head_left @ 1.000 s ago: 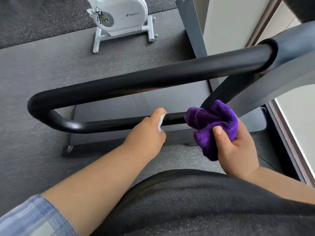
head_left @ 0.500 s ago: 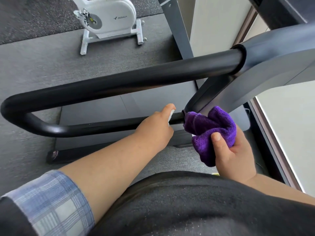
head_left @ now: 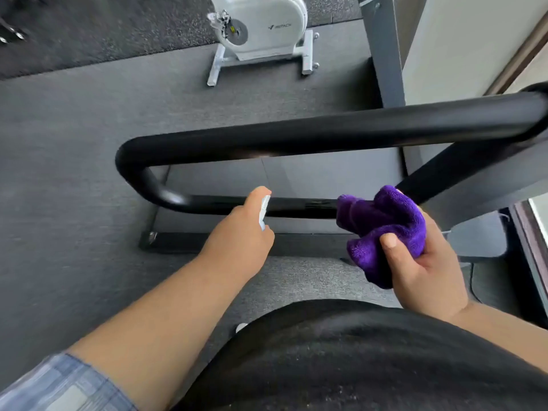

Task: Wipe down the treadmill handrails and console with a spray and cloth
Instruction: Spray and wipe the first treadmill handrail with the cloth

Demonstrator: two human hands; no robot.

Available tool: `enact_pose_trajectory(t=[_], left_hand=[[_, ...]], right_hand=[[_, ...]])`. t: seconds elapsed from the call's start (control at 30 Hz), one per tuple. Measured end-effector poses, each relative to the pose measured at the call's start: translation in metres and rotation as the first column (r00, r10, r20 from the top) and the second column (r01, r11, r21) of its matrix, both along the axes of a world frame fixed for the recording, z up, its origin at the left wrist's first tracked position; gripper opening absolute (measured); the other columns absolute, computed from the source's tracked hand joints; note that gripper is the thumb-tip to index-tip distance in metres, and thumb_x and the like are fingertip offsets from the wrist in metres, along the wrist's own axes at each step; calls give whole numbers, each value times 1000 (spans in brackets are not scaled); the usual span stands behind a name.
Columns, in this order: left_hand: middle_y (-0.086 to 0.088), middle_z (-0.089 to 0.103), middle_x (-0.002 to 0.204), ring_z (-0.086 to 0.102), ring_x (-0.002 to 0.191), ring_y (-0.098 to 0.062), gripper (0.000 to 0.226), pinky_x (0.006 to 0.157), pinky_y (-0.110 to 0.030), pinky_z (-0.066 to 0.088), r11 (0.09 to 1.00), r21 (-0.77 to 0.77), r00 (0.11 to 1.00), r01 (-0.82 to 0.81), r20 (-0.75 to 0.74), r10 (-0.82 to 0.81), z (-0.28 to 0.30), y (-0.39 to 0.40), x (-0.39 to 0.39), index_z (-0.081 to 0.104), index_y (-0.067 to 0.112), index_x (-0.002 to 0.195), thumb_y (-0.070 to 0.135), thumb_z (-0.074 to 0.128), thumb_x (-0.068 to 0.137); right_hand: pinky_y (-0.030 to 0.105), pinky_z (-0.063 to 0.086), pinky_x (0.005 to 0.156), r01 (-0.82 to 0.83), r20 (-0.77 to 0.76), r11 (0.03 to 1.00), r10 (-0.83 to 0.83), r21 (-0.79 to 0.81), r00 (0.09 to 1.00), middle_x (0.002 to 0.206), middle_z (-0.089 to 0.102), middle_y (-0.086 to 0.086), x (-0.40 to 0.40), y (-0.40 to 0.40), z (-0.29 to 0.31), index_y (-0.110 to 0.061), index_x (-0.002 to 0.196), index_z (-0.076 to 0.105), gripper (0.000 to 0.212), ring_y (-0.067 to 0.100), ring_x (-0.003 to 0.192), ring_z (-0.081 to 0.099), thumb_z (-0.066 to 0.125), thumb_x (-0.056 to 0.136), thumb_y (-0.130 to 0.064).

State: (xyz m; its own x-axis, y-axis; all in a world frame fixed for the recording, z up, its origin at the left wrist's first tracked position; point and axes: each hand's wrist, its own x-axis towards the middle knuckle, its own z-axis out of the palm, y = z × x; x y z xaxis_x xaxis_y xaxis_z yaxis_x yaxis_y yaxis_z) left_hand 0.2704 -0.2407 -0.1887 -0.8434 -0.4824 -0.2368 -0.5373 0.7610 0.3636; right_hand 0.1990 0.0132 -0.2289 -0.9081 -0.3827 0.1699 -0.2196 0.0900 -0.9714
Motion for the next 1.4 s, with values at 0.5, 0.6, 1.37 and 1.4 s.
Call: enact_pose_trajectory(t=[0.5, 0.6, 1.37, 1.4], left_hand=[[7, 57, 125, 49, 61, -3, 66, 46, -25, 45, 981, 159, 977, -107, -165, 134, -7, -1, 30, 15, 63, 140, 33, 54, 96], [5, 55, 124, 54, 72, -13, 66, 55, -40, 56, 978, 176, 978, -114, -150, 141, -5, 1, 40, 17, 64, 139, 35, 55, 94], [19, 44, 146, 49, 126, -8, 67, 96, -30, 39, 980, 196, 991, -24, -128, 49, 10, -32, 85, 16, 71, 135, 38, 58, 94], [20, 43, 147, 48, 127, -7, 67, 96, -28, 38, 980, 199, 990, -11, -134, 39, 10, -37, 86, 16, 72, 135, 38, 57, 94]], right_hand=[[55, 34, 112, 56, -367, 692, 310, 719, 877, 146, 48, 3, -57, -47, 6, -34, 150, 38, 73, 35, 134, 42, 54, 86, -65], [60, 25, 115, 134, -292, 333, 488, 933, 823, 151, 42, 11, -53, -55, -13, -36, 155, 24, 91, 43, 134, 37, 57, 79, -74], [45, 50, 94, -117, -201, 467, 577, 877, 792, 135, 55, 1, -56, -145, -5, -29, 145, 37, 92, 32, 112, 59, 47, 73, -86], [46, 50, 95, -88, -206, 464, 544, 881, 813, 134, 56, 2, -62, -132, -6, -28, 143, 40, 96, 32, 113, 59, 44, 70, -90]])
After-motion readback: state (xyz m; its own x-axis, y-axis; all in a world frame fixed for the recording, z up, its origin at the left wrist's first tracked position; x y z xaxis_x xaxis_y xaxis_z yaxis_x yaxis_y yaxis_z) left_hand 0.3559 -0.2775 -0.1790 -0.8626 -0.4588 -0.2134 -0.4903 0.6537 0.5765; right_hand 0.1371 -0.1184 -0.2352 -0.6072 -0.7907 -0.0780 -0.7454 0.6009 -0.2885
